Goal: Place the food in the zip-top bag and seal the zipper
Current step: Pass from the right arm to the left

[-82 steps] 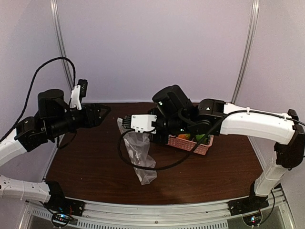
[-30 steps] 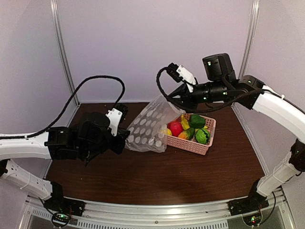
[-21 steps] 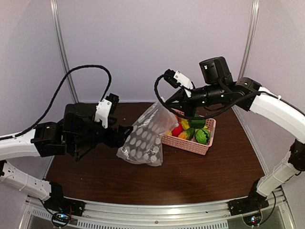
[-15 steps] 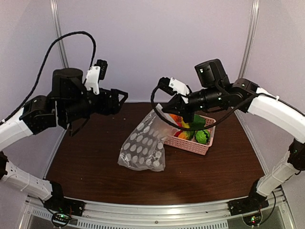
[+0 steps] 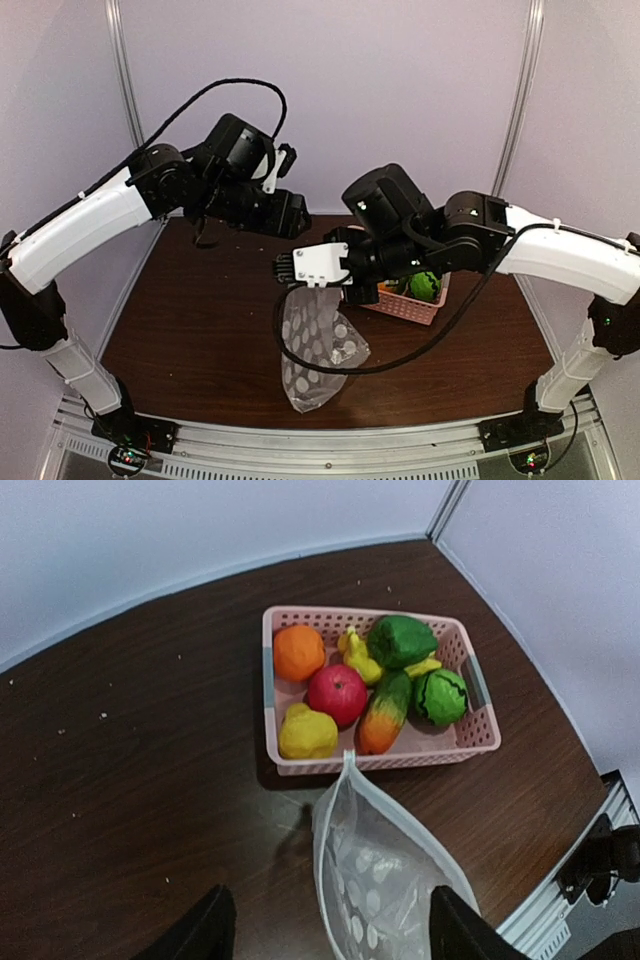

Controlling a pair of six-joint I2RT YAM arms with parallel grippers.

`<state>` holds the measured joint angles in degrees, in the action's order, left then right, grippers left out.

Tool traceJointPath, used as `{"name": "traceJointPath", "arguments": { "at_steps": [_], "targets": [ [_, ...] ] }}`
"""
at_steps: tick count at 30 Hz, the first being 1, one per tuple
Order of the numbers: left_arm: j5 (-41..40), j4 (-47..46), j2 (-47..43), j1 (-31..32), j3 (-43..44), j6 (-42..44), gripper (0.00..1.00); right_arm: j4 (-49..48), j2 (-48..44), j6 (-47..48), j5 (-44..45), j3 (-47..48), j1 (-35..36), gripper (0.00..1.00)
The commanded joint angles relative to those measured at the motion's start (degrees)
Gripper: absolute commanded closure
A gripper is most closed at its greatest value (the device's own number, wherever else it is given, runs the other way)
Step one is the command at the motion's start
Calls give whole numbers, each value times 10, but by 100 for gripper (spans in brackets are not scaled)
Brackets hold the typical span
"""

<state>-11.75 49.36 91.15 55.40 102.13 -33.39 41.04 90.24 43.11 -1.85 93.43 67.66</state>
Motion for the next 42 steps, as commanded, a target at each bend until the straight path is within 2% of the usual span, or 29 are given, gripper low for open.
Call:
{"name": "traceJointPath", "arguments": {
  "at_steps": [1, 9, 12, 16, 26, 28, 30, 31, 33, 35, 39, 42],
  "targets": [
    [55, 103, 13, 0, 22, -39, 33, 11, 25, 42, 90, 16, 24, 100],
    [101, 115, 21, 0, -39, -73, 34, -12, 24, 51, 126, -5, 52, 100],
    [117, 112, 42, 1, -48, -79, 38, -26, 13, 59, 144, -28, 64, 100],
    [156, 83, 56, 1, -65, -80, 49, -33, 4, 62, 157, -52, 76, 100],
    [186, 61, 91, -11, -68, -64, 90, -46, -22, 62, 158, -89, 88, 100],
    [193, 57, 96, -12, -69, -63, 94, -49, -26, 61, 158, -96, 90, 100],
    [199, 57, 101, -13, -66, -64, 94, -52, -30, 61, 159, -103, 90, 100],
    [202, 57, 102, -14, -64, -66, 90, -53, -31, 60, 159, -106, 91, 100],
    [201, 58, 104, -15, -62, -68, 73, -56, -33, 60, 160, -109, 93, 100],
    [205, 65, 105, -17, -62, -68, 67, -57, -33, 59, 161, -112, 94, 100],
    [222, 75, 110, -19, -71, -68, 64, -58, -36, 61, 164, -112, 97, 100],
    [237, 69, 120, -20, -76, -62, 71, -60, -35, 61, 165, -110, 99, 100]
  ]
}}
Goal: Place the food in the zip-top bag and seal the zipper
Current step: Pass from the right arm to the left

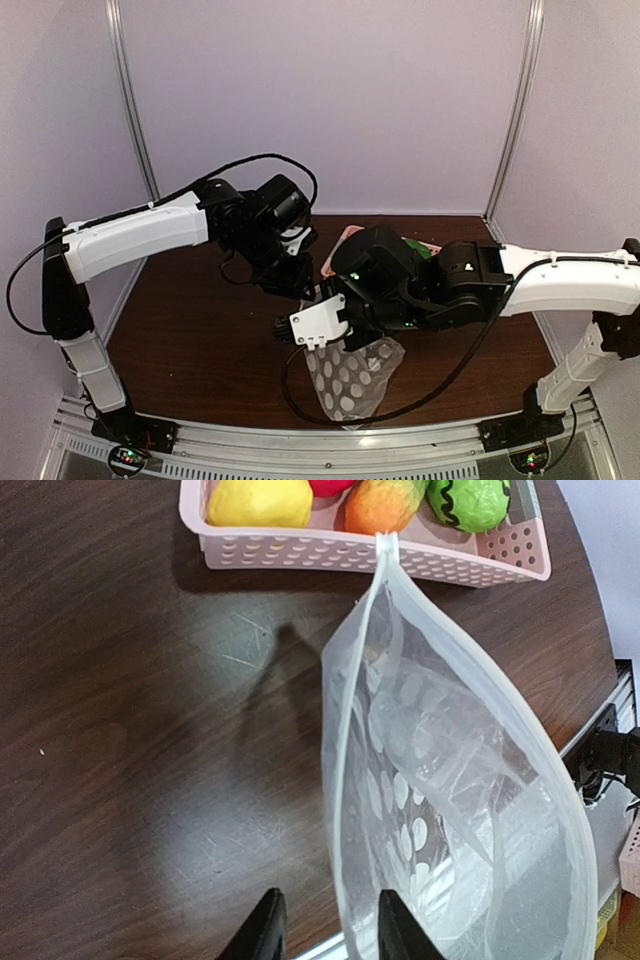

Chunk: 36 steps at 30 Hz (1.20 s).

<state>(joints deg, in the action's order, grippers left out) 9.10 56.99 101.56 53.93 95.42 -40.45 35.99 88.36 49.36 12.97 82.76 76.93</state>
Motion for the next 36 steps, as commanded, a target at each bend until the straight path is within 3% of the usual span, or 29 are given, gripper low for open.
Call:
{"name": "traceJointPath", "arguments": {
  "at_steps": [1, 7, 13, 14, 18, 21, 28, 32, 36],
  "targets": [
    [37, -12, 20, -6, -9, 11, 74, -9, -16, -1, 17, -4, 7, 100],
    [73, -38, 37, -10, -2, 17, 98, -12, -15, 1, 24, -11, 9, 100],
    [15, -14, 7, -34, 13, 42, 100, -4, -31, -21, 13, -16, 8, 100],
    [-5, -6, -2, -39, 21, 49, 100, 6, -37, -30, 1, -12, 5, 92],
    [-125, 38, -37, -44, 70, 105, 100, 48, -67, -86, -80, 27, -36, 41],
    [-240, 79, -49, -44, 105, 147, 100, 46, -102, -143, -199, 27, -125, 25],
    [-377, 37, -80, -18, 76, 227, 100, 8, -121, -273, -398, -41, -359, 16],
    [-324, -44, -75, -10, -23, 231, 100, -16, -108, -325, -438, -69, -445, 10],
    [-259, -127, -66, -9, -89, 219, 100, -28, -78, -345, -389, -75, -499, 8]
  ]
}}
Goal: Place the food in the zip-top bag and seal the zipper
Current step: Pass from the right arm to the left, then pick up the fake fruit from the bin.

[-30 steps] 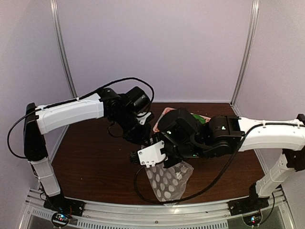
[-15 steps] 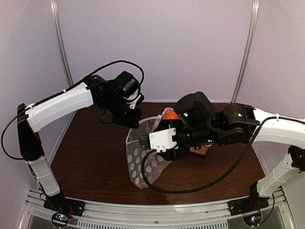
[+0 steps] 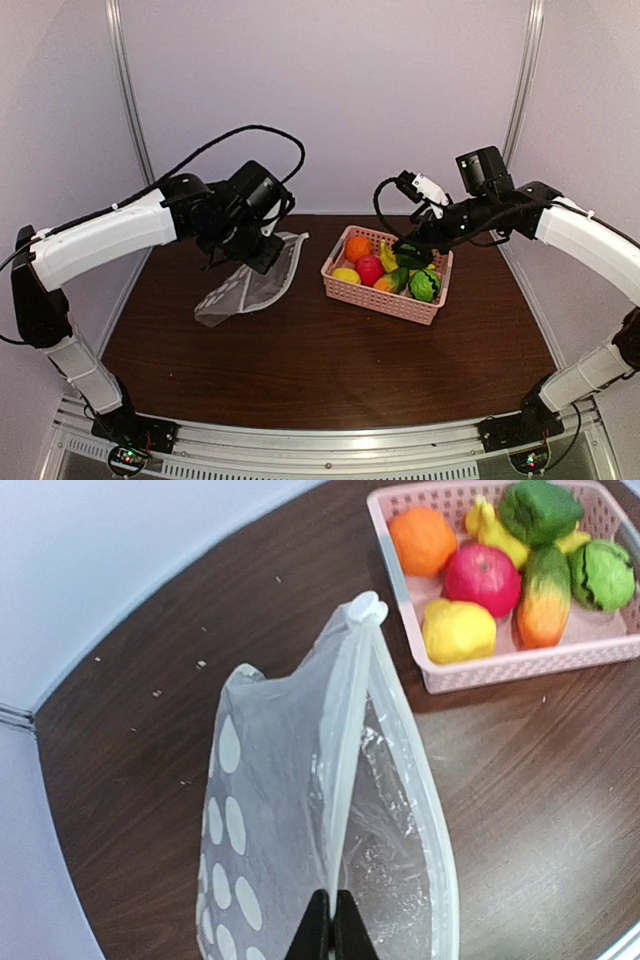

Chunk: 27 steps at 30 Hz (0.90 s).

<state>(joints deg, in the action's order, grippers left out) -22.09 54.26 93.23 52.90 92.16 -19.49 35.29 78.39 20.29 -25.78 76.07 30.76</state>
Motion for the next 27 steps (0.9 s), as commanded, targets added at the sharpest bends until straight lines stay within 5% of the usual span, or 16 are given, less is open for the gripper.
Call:
{"name": "traceJointPath", "arguments": {
  "at_steps": [1, 8, 27],
  "targets": [
    [64, -124, 17, 1, -68, 11, 100, -19, 32, -55, 24, -5, -44, 8],
    [81, -182, 19, 1, -110, 9, 100, -9, 106, -34, 143, 2, -56, 9],
    [127, -271, -14, -30, -158, -15, 100, 136, 323, -24, 255, 161, -94, 11]
  ]
}}
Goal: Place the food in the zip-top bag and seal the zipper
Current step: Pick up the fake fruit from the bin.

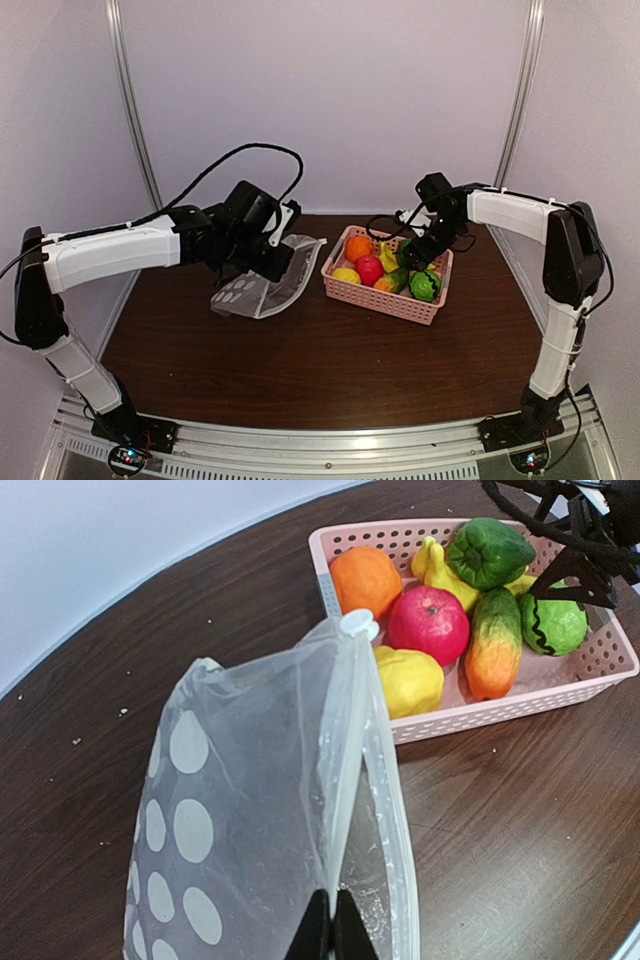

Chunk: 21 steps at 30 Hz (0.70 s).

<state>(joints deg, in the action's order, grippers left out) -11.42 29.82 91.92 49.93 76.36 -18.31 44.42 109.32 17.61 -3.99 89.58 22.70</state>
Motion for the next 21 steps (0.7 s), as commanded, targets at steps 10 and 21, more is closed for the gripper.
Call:
{"name": "traceJointPath", "arguments": {
  "at_steps": [10, 21],
  "targets": [
    [26, -83, -19, 0, -57, -96, 100, 39, -43, 12, 14, -53, -14, 10],
    [38, -145, -56, -1, -109, -137, 100, 27, -50, 41, -8, -119, -14, 17]
  ]
}}
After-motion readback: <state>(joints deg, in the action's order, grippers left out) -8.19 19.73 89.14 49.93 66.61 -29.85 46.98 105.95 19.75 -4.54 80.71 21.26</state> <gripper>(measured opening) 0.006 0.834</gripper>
